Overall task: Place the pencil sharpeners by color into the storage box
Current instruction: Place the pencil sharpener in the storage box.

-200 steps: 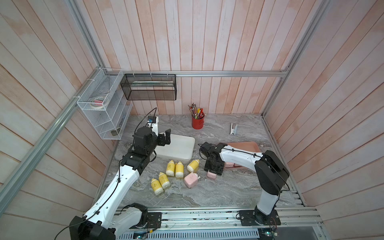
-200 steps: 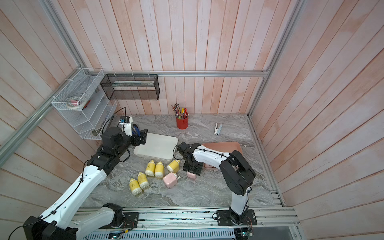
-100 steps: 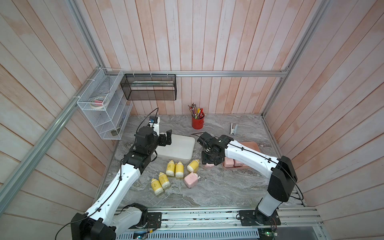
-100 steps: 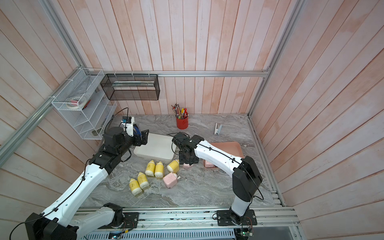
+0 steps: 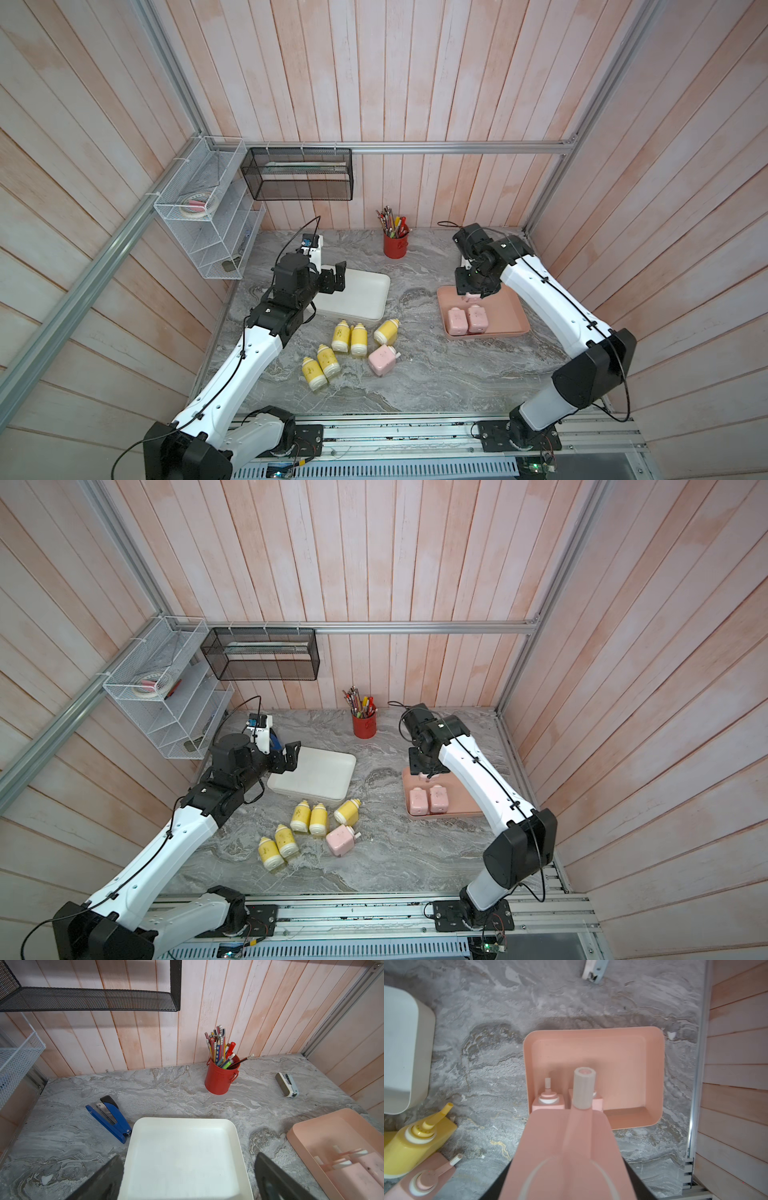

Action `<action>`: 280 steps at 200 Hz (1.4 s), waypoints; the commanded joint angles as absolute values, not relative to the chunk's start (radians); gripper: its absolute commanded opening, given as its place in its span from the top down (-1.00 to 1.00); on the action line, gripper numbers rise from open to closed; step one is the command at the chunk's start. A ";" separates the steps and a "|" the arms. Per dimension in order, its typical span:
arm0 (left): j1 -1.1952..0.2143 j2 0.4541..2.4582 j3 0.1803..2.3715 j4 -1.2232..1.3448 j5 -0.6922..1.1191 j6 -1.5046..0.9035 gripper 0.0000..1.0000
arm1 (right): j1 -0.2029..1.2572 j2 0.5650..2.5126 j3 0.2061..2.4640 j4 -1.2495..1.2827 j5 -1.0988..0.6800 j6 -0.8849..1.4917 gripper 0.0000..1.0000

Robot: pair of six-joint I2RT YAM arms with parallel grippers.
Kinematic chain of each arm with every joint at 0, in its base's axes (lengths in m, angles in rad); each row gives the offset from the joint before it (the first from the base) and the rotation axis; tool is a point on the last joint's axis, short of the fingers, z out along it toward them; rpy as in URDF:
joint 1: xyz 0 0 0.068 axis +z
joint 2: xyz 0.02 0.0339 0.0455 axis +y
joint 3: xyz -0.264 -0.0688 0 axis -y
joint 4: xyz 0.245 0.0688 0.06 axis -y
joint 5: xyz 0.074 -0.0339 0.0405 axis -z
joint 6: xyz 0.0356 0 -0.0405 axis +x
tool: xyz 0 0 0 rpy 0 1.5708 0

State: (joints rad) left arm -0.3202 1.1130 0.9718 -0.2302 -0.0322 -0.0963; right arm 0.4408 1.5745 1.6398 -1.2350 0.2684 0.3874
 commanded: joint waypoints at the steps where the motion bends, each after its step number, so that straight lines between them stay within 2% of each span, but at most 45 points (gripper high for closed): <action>1: -0.324 1.114 0.989 -0.235 -0.021 -0.082 -0.99 | 0.377 1.531 1.640 -1.265 0.310 0.320 0.39; 50: -0.325 1.111 0.990 -0.235 -0.017 -0.083 -0.99 | 0.218 1.521 1.565 -1.238 0.257 0.207 0.39; 98: -0.325 1.105 0.986 -0.232 -0.026 -0.082 -0.99 | 0.144 1.559 1.516 -1.175 0.255 0.088 0.37; 155: -0.325 1.109 0.985 -0.233 -0.028 -0.081 -0.99 | 0.100 1.623 1.427 -1.114 0.156 0.032 0.37; 280: -0.327 1.130 0.985 -0.234 -0.026 -0.081 -0.99 | 0.047 1.690 1.284 -0.984 0.088 -0.020 0.38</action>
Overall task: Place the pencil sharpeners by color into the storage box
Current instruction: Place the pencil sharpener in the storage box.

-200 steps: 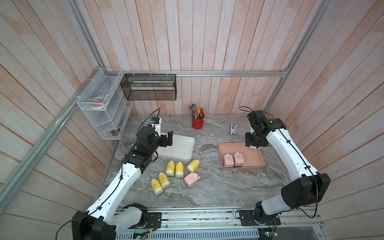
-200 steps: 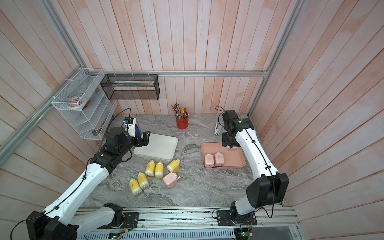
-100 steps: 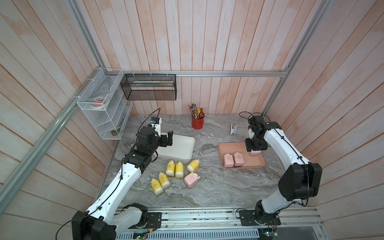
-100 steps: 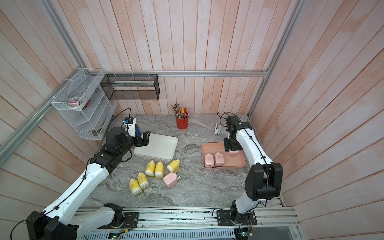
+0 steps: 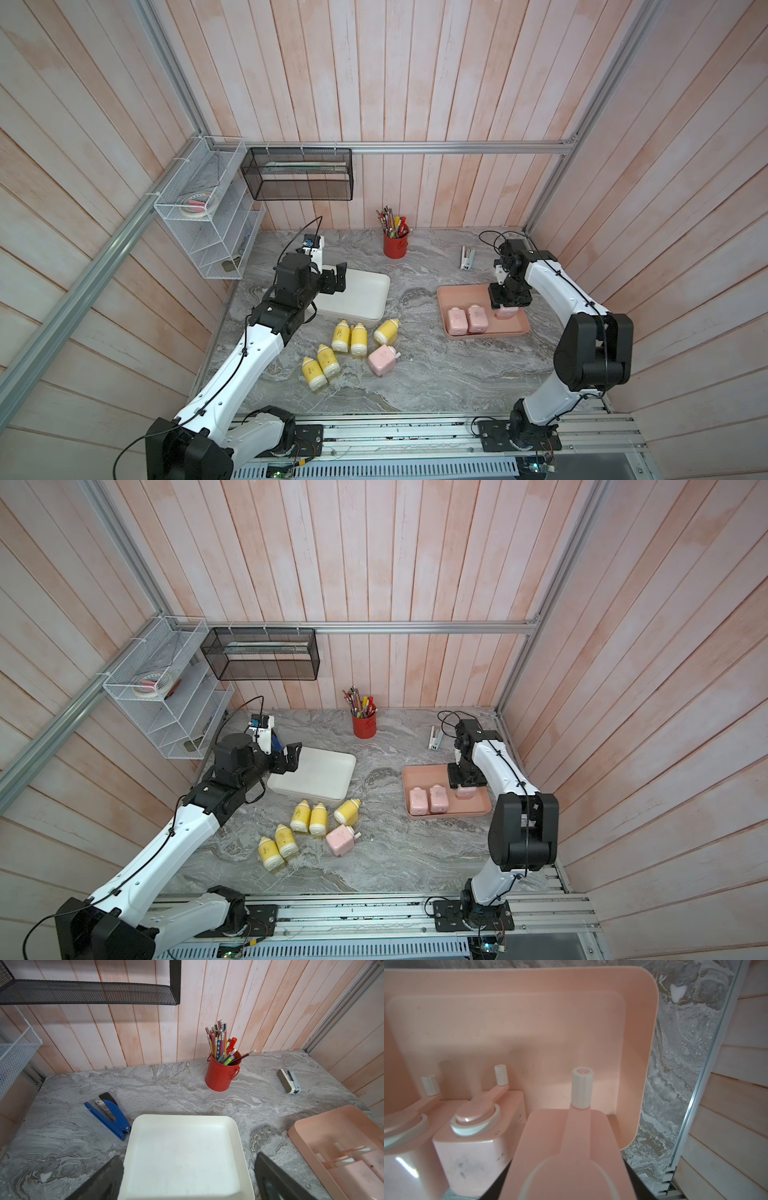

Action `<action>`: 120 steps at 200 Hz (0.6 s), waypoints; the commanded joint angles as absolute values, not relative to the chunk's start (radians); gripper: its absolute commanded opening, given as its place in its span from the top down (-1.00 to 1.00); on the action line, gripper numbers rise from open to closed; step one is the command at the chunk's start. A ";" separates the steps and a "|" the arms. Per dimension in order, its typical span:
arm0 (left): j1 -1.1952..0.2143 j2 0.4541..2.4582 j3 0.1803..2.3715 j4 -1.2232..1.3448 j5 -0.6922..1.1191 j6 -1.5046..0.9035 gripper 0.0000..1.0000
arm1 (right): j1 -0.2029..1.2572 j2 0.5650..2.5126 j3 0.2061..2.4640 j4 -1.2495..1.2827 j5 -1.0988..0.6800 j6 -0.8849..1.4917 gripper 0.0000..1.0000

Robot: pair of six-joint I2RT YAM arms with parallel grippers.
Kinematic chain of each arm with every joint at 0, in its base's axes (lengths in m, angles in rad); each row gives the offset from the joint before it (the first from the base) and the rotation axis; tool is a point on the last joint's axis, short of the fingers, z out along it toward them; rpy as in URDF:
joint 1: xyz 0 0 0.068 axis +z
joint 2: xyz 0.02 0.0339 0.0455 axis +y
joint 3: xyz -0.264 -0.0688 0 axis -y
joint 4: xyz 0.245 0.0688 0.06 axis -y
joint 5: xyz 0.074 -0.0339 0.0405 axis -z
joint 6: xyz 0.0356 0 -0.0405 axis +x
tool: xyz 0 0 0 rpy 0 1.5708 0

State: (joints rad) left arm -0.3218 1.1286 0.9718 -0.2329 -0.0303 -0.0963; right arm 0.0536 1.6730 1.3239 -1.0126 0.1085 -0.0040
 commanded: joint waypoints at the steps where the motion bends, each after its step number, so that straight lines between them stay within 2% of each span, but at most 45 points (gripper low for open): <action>1: -0.327 1.130 0.985 -0.234 -0.026 -0.081 -0.99 | 0.047 1.690 1.283 -0.983 0.088 -0.020 0.38; 120: -0.327 1.127 0.987 -0.236 -0.029 -0.082 -0.99 | 0.044 1.750 1.263 -0.961 0.053 -0.014 0.37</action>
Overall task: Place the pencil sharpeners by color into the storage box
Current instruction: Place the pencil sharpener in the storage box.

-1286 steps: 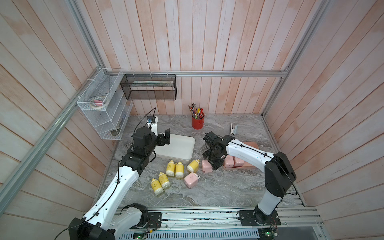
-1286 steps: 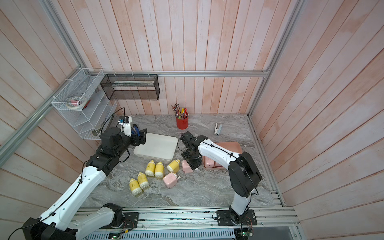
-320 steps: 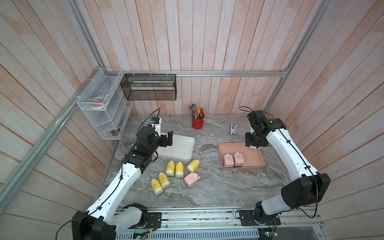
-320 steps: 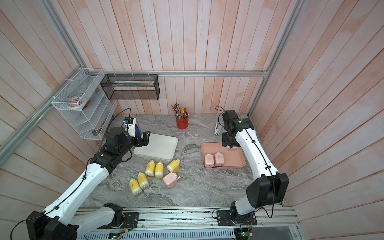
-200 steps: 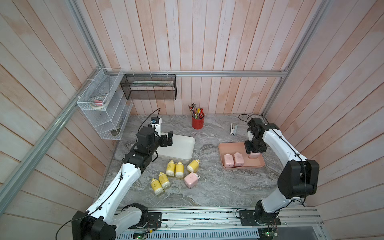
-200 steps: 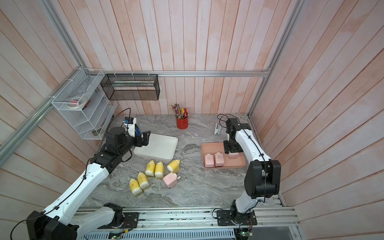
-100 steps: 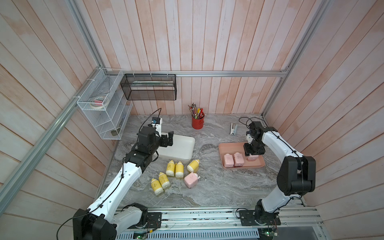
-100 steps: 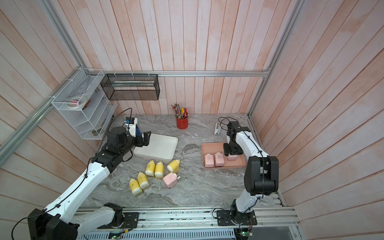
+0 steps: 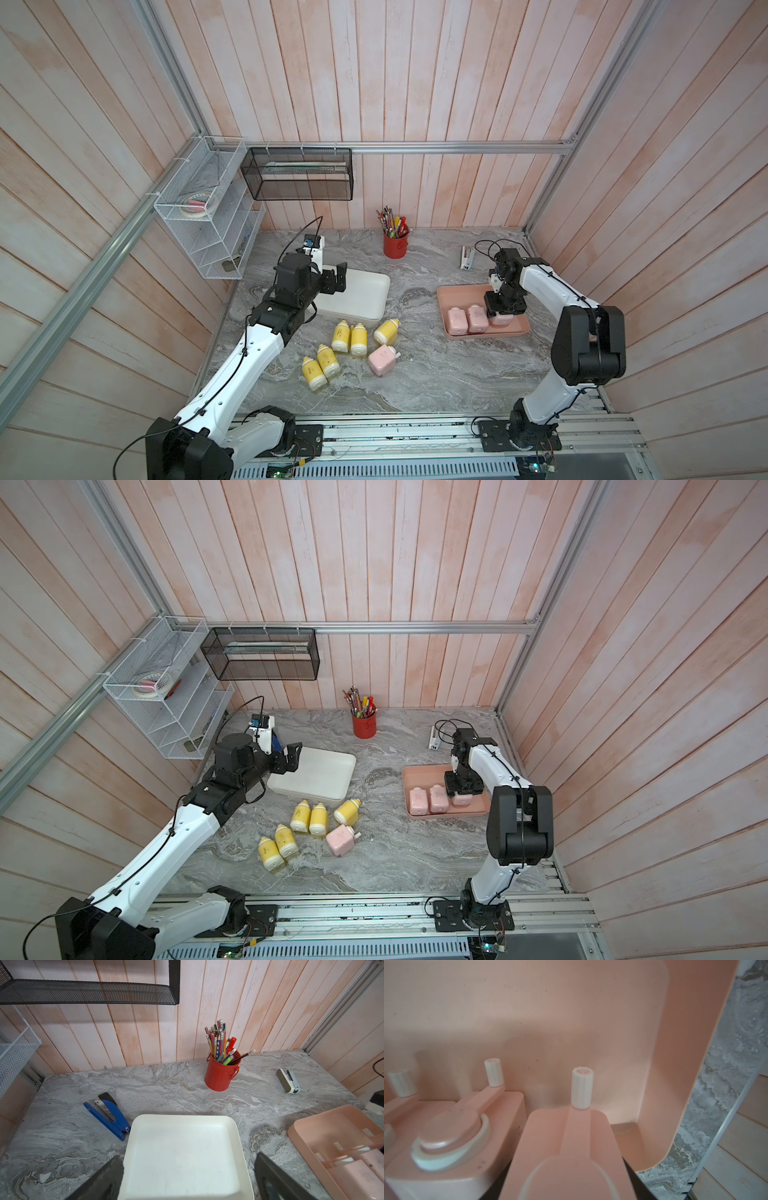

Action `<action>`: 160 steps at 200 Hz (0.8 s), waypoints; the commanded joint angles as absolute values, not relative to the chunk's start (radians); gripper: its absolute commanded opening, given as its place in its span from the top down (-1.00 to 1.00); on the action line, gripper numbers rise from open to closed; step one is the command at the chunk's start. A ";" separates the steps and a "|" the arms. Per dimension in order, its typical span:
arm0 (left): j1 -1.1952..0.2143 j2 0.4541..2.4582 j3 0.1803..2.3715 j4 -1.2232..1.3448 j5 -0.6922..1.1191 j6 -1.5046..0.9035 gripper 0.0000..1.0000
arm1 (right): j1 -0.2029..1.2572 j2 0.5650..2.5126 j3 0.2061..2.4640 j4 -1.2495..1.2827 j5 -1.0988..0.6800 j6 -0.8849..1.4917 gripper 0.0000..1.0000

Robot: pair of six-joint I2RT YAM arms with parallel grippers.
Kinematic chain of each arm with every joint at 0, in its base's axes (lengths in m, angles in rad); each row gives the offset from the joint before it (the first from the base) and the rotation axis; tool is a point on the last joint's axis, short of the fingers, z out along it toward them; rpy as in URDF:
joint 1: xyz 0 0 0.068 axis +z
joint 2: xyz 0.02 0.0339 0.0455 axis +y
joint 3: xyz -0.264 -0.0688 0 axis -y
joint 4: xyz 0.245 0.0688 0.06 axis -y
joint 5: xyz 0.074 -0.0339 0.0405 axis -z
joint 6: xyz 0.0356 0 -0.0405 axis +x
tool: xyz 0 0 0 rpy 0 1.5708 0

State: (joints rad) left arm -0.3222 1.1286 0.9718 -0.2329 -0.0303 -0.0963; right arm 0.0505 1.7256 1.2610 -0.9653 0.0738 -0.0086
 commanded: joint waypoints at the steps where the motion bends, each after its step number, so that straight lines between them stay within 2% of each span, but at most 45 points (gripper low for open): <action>1: -0.328 1.127 0.987 -0.235 -0.029 -0.082 -0.99 | 0.044 1.750 1.263 -0.960 0.053 -0.012 0.37; 160: -0.328 1.135 0.991 -0.235 -0.023 -0.083 -0.99 | 0.040 1.802 1.236 -0.929 0.031 0.012 0.34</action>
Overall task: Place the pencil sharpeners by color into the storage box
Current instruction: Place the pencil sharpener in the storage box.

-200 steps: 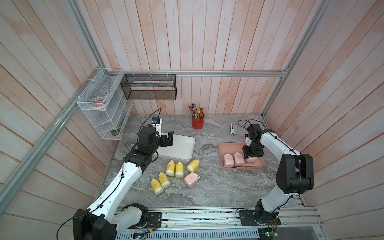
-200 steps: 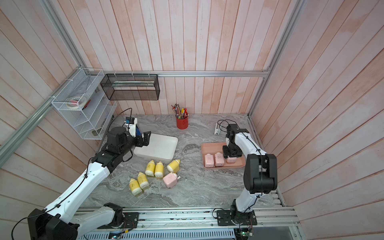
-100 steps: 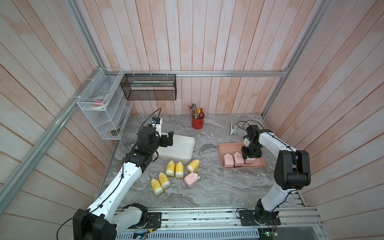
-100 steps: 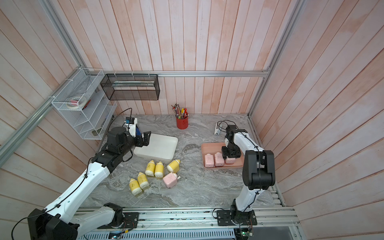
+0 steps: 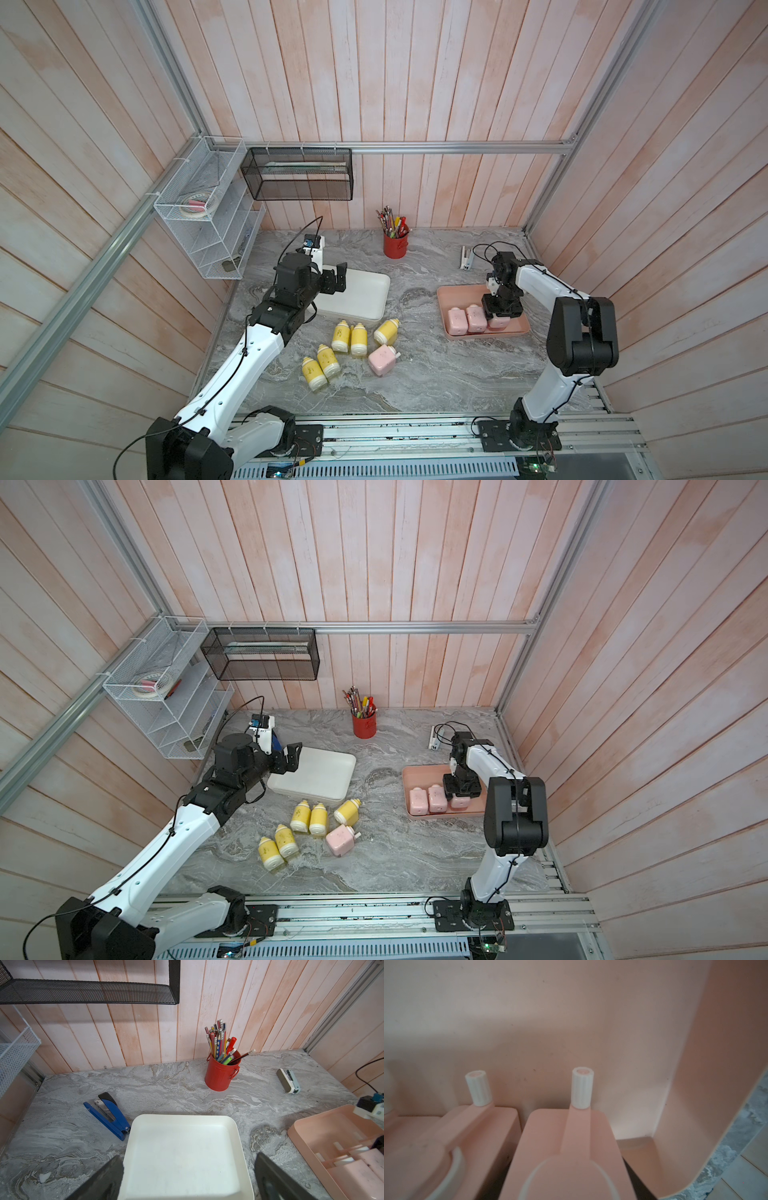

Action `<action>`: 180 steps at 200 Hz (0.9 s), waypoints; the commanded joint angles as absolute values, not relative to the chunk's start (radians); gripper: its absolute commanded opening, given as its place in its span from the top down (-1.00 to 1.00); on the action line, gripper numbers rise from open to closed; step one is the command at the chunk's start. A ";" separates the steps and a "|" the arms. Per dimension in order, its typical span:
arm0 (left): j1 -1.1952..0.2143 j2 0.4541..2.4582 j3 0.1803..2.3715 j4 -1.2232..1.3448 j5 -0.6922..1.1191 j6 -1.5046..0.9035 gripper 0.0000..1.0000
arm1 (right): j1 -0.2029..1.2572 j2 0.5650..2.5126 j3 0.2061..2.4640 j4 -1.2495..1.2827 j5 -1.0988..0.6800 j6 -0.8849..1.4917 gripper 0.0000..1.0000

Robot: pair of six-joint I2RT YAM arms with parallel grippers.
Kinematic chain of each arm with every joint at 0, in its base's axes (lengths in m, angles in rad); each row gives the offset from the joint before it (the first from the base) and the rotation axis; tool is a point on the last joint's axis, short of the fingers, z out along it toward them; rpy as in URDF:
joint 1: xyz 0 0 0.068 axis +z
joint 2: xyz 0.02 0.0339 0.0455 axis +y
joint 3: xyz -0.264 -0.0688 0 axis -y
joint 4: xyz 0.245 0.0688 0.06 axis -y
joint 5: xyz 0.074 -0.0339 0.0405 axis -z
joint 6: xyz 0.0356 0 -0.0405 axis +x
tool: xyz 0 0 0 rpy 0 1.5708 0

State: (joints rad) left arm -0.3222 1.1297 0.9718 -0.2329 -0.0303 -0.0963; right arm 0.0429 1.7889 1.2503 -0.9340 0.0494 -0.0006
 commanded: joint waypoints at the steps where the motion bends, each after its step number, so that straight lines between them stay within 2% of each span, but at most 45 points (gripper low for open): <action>1: -0.327 1.135 0.992 -0.236 -0.023 -0.083 -0.99 | 0.039 1.802 1.235 -0.928 0.031 0.012 0.34; 85: -0.330 1.137 0.990 -0.235 -0.023 -0.082 -0.99 | 0.038 1.820 1.226 -0.917 0.022 0.020 0.21; 142: -0.330 1.137 0.991 -0.235 -0.023 -0.082 -0.99 | 0.039 1.825 1.227 -0.915 0.020 0.025 0.19; 180: -0.331 1.137 0.991 -0.235 -0.024 -0.082 -0.99 | 0.039 1.824 1.236 -0.919 0.024 0.027 0.04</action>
